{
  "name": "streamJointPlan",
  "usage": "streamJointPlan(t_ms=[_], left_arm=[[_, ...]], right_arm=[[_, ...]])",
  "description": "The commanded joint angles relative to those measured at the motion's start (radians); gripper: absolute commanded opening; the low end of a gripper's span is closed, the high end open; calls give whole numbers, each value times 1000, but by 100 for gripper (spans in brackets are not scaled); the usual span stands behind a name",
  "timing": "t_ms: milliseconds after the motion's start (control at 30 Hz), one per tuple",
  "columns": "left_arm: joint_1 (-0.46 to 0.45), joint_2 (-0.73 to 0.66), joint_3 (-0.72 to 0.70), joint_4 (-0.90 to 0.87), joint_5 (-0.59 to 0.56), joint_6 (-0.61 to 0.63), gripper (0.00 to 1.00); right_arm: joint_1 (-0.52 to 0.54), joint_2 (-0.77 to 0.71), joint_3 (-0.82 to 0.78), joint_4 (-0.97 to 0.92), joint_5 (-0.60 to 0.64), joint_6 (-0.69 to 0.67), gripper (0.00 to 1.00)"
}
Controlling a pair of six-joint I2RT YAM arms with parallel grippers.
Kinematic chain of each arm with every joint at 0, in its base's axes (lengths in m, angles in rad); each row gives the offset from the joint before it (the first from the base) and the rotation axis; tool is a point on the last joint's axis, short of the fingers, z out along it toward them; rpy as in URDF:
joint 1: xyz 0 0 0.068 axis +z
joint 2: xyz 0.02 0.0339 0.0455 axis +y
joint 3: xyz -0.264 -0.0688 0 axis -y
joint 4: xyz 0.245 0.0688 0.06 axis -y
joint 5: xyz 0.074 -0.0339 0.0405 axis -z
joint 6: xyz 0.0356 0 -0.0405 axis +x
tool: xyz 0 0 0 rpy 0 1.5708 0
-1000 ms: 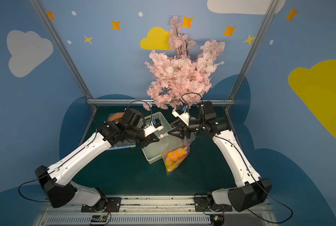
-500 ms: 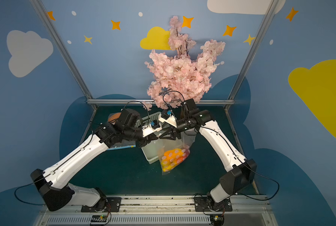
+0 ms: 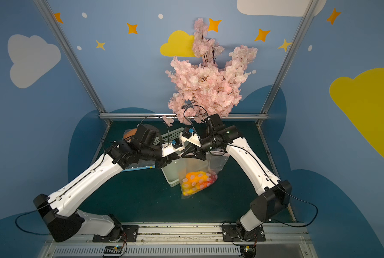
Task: Place the mango in a zip-top bag and seal the zipper
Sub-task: Zip the zipper on the zipper food storage bag.
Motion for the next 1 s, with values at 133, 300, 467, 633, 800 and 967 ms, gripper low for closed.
streamJointPlan(t_ms=[133,300,467,633,800,967], left_arm=[[5,-10,-5,38,-15,-17,3],[20,-8,-12,47,-42,-49,3],[46,-23,-37,61,-70,-74,3],[64,-39,-55,77,-74,-86,3],[71,-40,-57,74,-85,-84,3],[78,-44,-65,69,-88,-91,3]], right_arm=[[12,-22,13,-36,14,-3,0],[5,-74,-41,-39,68,8,0],[-28,-137,-107,-40,104,24,0],[-53,-169,-137,-51,121,32,0],[-75,-209,-173,-47,174,51,0],[-130,-258,-214,-31,165,72,0]])
